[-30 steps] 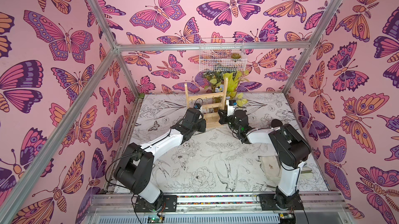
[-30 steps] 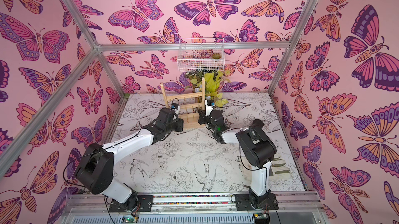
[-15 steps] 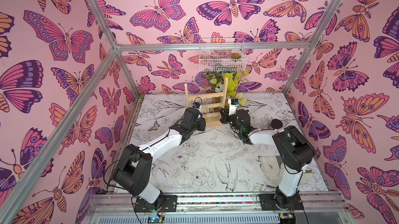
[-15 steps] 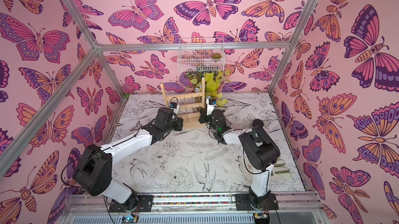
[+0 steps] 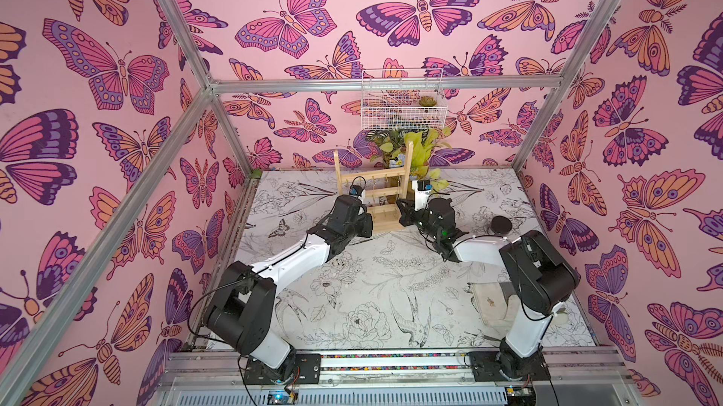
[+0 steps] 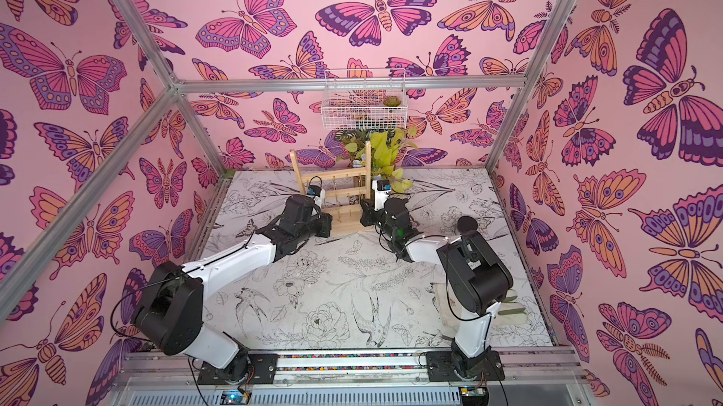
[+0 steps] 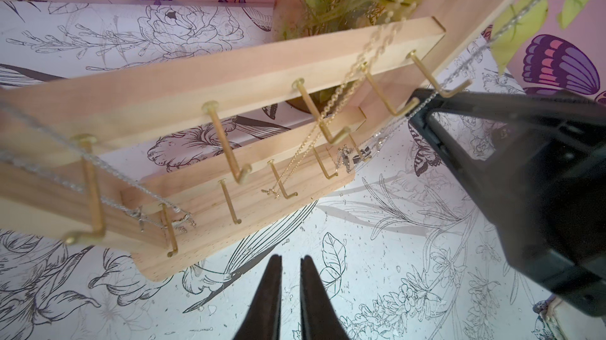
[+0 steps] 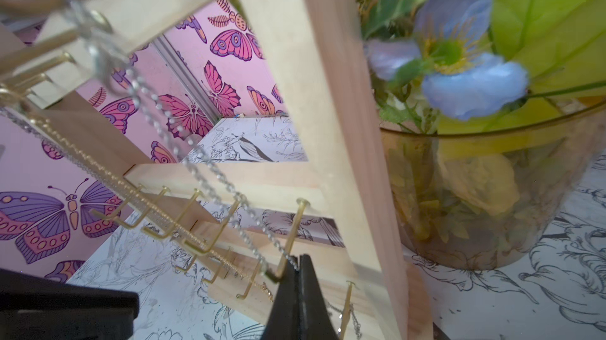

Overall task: Hang the necklace on the jewelry display stand
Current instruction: Adjust the necklace on the stand.

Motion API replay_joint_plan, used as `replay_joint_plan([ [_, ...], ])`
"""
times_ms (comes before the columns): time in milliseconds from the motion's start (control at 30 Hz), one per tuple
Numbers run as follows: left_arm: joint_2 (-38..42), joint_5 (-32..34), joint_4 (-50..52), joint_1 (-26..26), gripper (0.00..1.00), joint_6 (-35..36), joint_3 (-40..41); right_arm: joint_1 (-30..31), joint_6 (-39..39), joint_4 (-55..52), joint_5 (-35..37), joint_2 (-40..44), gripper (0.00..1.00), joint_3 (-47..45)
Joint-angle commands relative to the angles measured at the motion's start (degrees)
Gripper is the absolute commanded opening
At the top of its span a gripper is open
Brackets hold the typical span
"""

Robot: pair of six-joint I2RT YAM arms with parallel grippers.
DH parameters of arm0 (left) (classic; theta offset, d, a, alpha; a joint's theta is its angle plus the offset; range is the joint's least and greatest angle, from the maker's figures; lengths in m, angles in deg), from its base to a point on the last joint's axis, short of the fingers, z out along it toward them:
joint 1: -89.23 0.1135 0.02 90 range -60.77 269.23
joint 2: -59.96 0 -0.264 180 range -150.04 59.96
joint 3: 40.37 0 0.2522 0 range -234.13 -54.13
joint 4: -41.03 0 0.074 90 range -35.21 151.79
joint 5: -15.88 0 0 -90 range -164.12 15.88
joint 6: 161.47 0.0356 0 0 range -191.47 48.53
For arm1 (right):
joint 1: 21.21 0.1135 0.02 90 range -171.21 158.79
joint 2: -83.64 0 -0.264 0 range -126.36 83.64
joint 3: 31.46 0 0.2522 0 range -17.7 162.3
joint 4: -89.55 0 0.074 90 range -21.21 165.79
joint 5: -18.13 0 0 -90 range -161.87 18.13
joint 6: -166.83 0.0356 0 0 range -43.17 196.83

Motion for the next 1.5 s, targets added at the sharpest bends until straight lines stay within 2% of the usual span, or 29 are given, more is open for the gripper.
replay_joint_plan([
  [0, 0.0, -0.9, -1.4, 0.4, 0.15, -0.7, 0.8, 0.3, 0.4, -2.2, -4.2, 1.0, 0.00, 1.8],
  [300, -0.1, -0.9, -1.8, 0.4, 0.15, -0.8, 1.2, 0.3, 0.2, -5.8, -4.8, 1.5, 0.00, 3.1],
  [967, -0.6, -1.6, -2.2, 0.4, 0.14, -1.5, 1.1, 0.1, -3.2, -10.8, 0.7, 5.7, 0.00, 0.2],
  [1467, -0.7, -1.8, -2.2, 0.4, 0.14, -1.4, 0.6, -1.7, -4.0, -10.8, 3.1, 4.3, 0.00, 0.1],
])
